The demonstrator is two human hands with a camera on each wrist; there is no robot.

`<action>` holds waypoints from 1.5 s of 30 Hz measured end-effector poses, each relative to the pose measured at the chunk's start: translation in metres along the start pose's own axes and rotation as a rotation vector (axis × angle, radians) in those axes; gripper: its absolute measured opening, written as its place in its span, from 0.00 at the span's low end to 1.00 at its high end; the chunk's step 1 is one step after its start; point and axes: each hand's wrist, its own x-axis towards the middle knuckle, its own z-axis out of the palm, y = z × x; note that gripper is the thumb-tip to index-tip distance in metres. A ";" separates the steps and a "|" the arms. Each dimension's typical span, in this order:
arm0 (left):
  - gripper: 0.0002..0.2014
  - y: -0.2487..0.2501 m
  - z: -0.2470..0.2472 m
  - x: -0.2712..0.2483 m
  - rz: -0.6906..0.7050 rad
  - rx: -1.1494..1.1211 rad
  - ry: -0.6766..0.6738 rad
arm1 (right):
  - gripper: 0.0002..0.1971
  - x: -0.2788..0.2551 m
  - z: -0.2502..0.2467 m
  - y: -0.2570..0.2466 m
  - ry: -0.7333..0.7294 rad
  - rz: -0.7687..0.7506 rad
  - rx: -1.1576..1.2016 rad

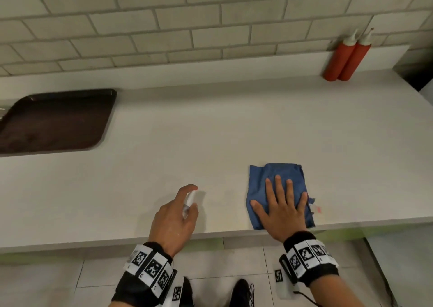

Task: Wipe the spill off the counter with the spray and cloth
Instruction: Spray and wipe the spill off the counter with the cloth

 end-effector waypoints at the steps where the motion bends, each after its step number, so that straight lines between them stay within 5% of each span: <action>1: 0.19 -0.003 -0.002 -0.002 -0.022 0.004 0.022 | 0.47 0.014 -0.006 -0.005 -0.027 0.001 0.005; 5: 0.19 -0.022 -0.016 -0.012 -0.096 0.004 0.102 | 0.43 0.040 -0.009 -0.062 -0.152 -0.037 0.021; 11: 0.21 -0.052 -0.048 -0.022 -0.168 -0.013 0.241 | 0.40 -0.017 0.018 -0.193 -0.176 -0.483 -0.049; 15: 0.22 -0.082 -0.069 -0.035 -0.214 -0.041 0.269 | 0.39 -0.031 0.036 -0.214 -0.124 -0.626 0.011; 20: 0.21 -0.105 -0.089 -0.032 -0.224 -0.054 0.258 | 0.39 0.016 0.020 -0.194 -0.088 -0.490 0.014; 25: 0.21 -0.127 -0.109 -0.026 -0.237 -0.077 0.271 | 0.47 0.048 0.010 -0.257 -0.201 -0.356 -0.023; 31: 0.21 -0.153 -0.141 -0.009 -0.203 -0.048 0.264 | 0.40 -0.024 0.036 -0.338 -0.176 -0.663 -0.053; 35: 0.21 -0.164 -0.157 0.000 -0.178 -0.048 0.251 | 0.38 -0.022 0.049 -0.343 -0.119 -0.686 0.005; 45: 0.21 -0.148 -0.149 0.041 -0.065 -0.075 0.194 | 0.40 0.082 0.003 -0.249 -0.148 -0.177 0.013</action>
